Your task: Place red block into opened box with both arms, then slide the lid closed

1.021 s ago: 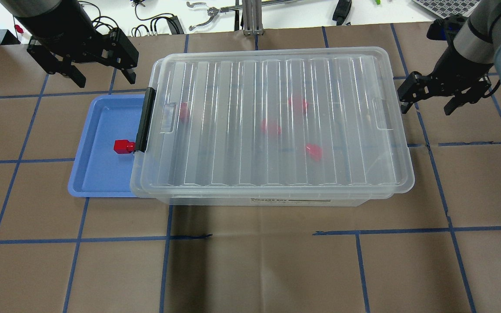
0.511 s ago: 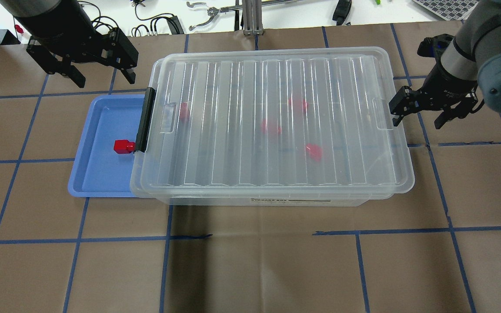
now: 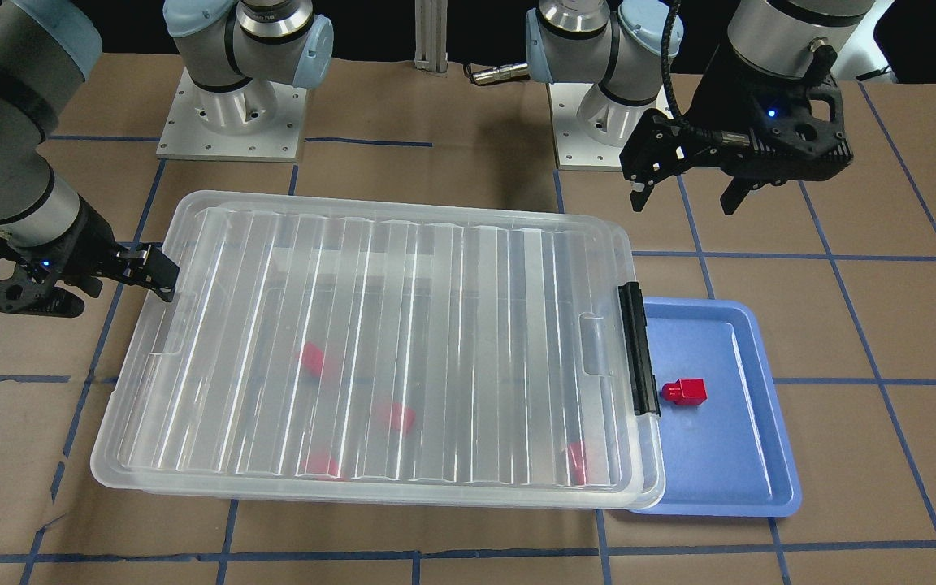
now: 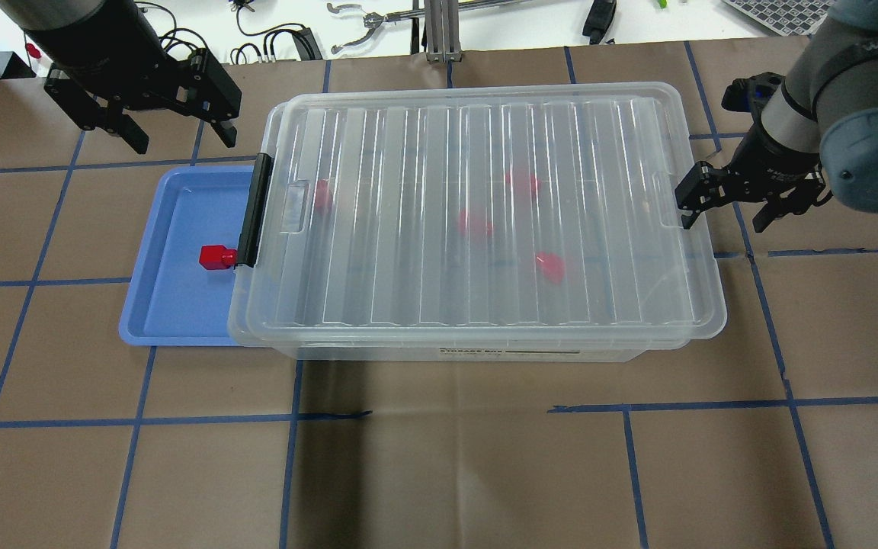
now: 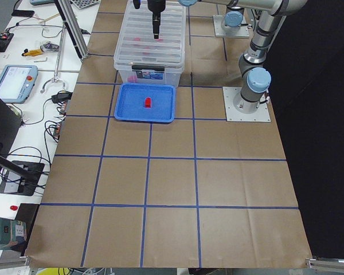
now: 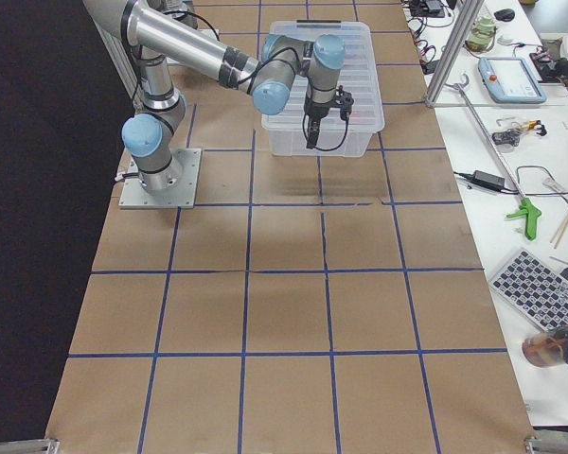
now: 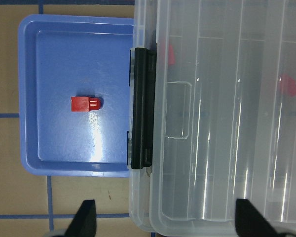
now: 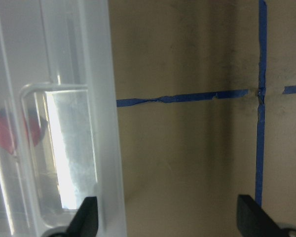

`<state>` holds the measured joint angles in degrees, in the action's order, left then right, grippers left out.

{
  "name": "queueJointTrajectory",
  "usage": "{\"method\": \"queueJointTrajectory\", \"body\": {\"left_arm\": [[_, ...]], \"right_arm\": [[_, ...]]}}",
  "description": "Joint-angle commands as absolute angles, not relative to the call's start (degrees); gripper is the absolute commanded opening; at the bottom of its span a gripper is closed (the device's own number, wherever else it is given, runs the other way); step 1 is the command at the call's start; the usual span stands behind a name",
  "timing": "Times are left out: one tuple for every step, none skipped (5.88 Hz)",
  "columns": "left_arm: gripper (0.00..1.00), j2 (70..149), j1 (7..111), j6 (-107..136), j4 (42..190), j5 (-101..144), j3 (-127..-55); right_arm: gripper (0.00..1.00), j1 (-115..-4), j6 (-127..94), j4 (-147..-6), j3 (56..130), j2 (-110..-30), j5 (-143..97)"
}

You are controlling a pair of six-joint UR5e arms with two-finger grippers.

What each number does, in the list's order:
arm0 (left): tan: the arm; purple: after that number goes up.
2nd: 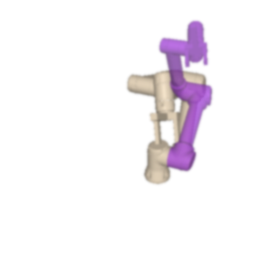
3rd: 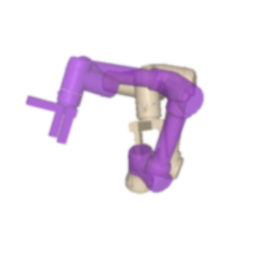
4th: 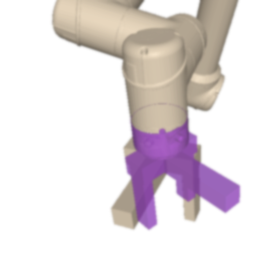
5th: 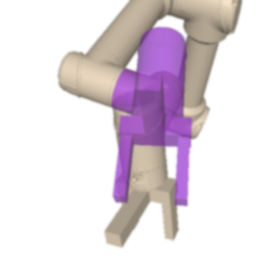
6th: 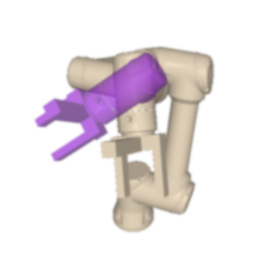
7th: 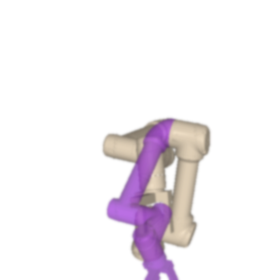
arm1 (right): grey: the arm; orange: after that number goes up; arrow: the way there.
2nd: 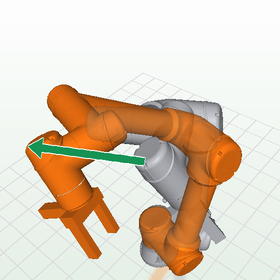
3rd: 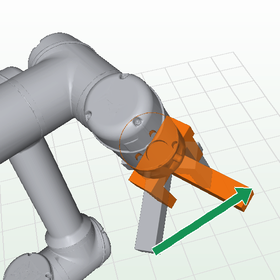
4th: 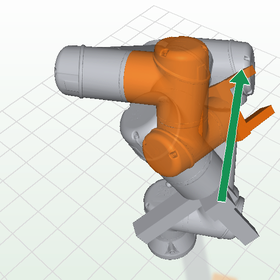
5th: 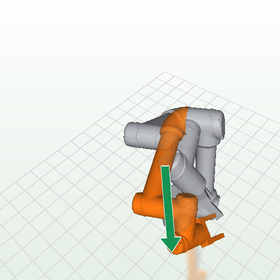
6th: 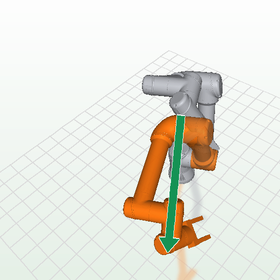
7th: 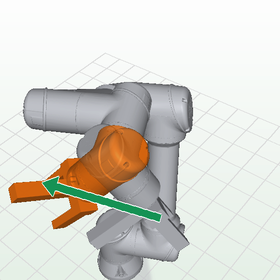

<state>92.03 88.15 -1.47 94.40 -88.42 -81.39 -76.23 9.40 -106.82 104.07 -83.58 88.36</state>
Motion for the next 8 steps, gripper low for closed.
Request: {"method": "queueJointTrajectory", "body": {"left_arm": [[0.98, 92.11, 88.24, -1.41, 94.39, -88.42, -81.39], [0.98, 92.02, 88.24, -1.49, 94.39, -88.42, -81.39], [0.98, 92.02, 88.24, -1.41, 94.39, -88.42, -81.39], [0.98, 92.11, 88.24, -1.41, 94.39, -88.42, -81.39], [0.98, 92.11, 88.24, -1.41, 94.39, -88.42, -81.39], [0.98, 92.02, 88.24, -1.41, 94.39, -88.42, -81.39], [0.98, 92.02, 88.33, -1.75, 94.66, -88.42, -81.47], [0.98, 92.11, 88.42, -2.98, 94.75, -88.42, -81.47]], "right_arm": [[1.0, -76.2, 11.58, -109.07, 104.06, -83.14, 88.94], [1.0, -76.03, 14.39, -109.25, 104.15, -83.06, 89.99], [1.0, -75.76, 15.37, -109.25, 104.06, -83.06, 91.91], [1.0, -75.5, 17.21, -110.12, 104.06, -83.06, 92.11], [1.0, -75.41, 18.1, -111.17, 104.06, -83.06, 94.46], [1.0, -74.02, 18.45, -111.18, 104.06, -83.06, 95.0], [1.0, -71.31, 20.81, -111.18, 104.15, -83.06, 95.1], [1.0, -69.19, 21.96, -111.18, 104.15, -83.06, 95.1]]}}
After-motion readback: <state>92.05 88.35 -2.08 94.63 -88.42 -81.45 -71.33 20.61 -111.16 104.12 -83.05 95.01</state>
